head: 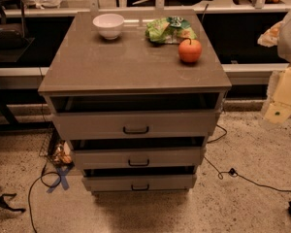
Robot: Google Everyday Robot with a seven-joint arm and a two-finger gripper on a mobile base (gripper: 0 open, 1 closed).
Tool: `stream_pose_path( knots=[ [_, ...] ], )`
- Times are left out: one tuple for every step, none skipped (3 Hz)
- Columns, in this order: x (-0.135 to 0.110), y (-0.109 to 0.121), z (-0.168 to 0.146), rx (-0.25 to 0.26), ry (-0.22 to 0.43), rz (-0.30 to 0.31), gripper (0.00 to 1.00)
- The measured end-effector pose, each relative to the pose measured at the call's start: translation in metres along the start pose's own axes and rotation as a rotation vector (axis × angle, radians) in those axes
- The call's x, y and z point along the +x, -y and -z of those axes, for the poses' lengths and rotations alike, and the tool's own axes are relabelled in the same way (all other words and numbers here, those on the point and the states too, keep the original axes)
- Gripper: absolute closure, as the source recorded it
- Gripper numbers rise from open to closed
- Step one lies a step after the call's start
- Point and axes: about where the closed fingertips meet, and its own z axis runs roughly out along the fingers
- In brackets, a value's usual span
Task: Open middle drawer
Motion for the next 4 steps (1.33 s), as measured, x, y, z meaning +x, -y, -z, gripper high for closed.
stream_pose_path(
  knots=[
    [0.000,0.000,0.000,0.000,0.000,0.000,0.00],
    [0.005,-0.006,-0.017,-0.068,0.039,-0.055,0.00],
    [-0.004,-0.029,-0.052,-0.156,0.111,-0.113,0.00],
    [-0.024,-0.063,-0.098,-0.232,0.157,-0.132,0.00]
  ],
)
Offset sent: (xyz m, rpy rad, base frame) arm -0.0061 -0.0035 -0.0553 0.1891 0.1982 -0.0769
